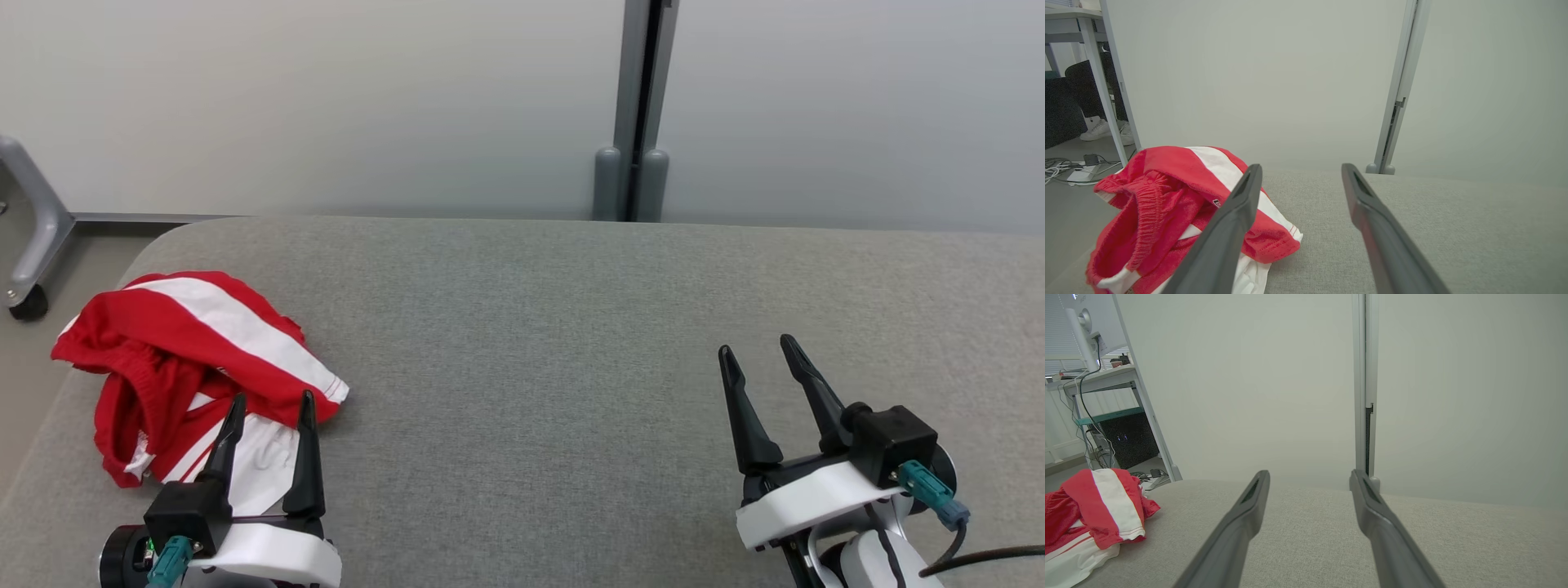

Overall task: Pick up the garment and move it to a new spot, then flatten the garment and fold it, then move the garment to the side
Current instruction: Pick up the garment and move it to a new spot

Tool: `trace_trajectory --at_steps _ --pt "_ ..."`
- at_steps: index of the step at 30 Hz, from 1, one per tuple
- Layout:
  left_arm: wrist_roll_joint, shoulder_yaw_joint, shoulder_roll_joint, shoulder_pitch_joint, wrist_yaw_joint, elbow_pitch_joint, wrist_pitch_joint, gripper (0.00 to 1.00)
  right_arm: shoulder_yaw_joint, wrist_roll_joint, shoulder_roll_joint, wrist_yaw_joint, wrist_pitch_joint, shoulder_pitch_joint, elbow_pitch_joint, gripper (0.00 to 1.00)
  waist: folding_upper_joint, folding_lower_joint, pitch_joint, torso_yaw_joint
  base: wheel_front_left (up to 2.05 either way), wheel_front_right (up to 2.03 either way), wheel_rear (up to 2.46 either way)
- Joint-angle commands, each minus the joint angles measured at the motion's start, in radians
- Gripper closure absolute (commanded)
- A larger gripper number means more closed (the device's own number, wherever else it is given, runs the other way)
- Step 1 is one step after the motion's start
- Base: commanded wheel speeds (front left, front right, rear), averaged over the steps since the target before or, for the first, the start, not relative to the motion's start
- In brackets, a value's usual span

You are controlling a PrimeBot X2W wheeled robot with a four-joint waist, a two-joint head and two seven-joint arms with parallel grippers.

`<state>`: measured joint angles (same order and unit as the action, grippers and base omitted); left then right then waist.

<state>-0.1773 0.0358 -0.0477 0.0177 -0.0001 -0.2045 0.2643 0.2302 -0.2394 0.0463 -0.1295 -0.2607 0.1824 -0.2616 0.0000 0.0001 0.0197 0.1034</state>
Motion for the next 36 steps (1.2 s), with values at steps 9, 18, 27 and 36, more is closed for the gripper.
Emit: trace_trajectory --at_steps 9,18,27,36 --pt "0.013 -0.029 -0.006 -0.011 0.011 -0.017 0.000 0.00 0.019 -0.021 0.008 -0.002 -0.006 -0.028 -0.005 0.00 0.0000 -0.0001 0.027 0.148 0.00 0.00 0.00" --pt "0.009 -0.048 -0.009 -0.036 0.013 -0.020 0.000 0.00 0.043 -0.057 0.007 -0.002 -0.006 -0.040 -0.008 0.00 0.0000 -0.0001 0.043 0.305 0.00 0.00 0.00" --pt "-0.016 -0.067 -0.011 -0.050 0.014 -0.004 0.000 0.00 0.062 -0.069 0.008 -0.002 -0.006 -0.022 -0.019 0.00 0.0000 -0.0001 0.035 0.365 0.00 0.00 0.00" --pt "-0.048 -0.073 -0.021 -0.019 -0.005 0.024 -0.033 0.00 0.072 -0.072 0.007 -0.002 -0.006 -0.011 -0.022 0.00 0.0000 -0.0001 0.030 0.364 0.00 0.00 0.00"
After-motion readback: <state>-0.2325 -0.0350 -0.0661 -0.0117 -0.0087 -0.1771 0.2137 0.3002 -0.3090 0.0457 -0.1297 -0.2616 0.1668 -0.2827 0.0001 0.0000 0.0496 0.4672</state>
